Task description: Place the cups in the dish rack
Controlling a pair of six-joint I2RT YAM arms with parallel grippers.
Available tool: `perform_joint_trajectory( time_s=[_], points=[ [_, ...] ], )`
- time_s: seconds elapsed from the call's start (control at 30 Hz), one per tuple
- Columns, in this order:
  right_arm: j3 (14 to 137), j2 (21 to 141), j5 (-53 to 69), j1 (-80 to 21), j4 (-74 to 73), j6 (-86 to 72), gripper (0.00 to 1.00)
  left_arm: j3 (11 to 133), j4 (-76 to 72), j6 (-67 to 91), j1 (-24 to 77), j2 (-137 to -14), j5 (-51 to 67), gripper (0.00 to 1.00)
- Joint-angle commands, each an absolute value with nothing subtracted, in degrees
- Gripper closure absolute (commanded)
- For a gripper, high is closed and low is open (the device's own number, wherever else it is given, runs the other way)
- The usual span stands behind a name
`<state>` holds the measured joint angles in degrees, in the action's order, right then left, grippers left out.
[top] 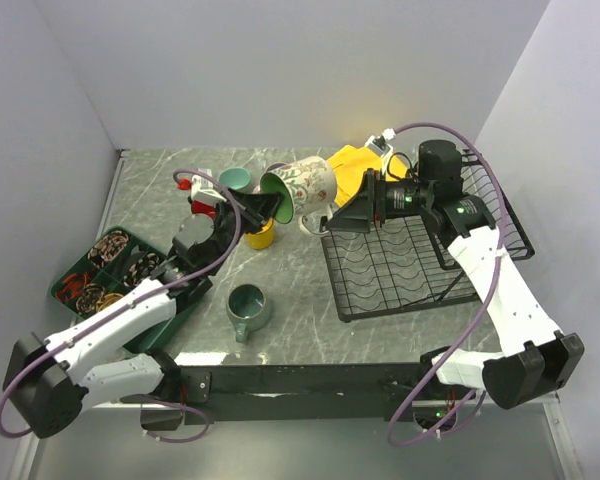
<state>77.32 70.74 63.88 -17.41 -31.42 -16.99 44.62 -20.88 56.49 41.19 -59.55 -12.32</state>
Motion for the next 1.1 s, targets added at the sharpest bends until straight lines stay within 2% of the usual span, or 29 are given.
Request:
perform_joint_trajectory(
  time_s=[0.0,0.1,0.3,0.57,0.7,0.93,1.07],
  points=[
    [74.0,71.1,66.9,-17.8,-13.4,-39.2,0.0,49.7,-46.3,59.6,41.1,-61.0,-10.4,0.99],
    [70.8,70.9,67.3,-17.9,-2.8,-46.7,0.0,51.8,-48.8,60.1,41.1,-63.2,-9.1,0.99],
    [71.1,71.5,68.1,-17.7,-2.1,-47.6,0.0,54.2,-50.1,59.7,41.1,-63.3,-9.8,0.99],
    [67.8,74.0,69.3,-18.0,34.2,-79.8,0.01,54.2,-53.7,63.7,41.1,-64.9,-8.0,0.99],
    [68.6,75.7,69.2,-18.2,42.5,-86.5,0.07,56.2,-53.5,63.8,41.1,-66.4,-6.6,0.99],
    [67.3,74.7,68.5,-19.1,40.2,-85.3,0.2,57.2,-54.3,64.7,41.1,-69.8,-5.6,0.99],
    [66.2,73.8,68.1,-19.1,39.9,-85.3,0.32,56.6,-55.3,65.0,41.1,-70.8,-5.4,0.99]
  ],
)
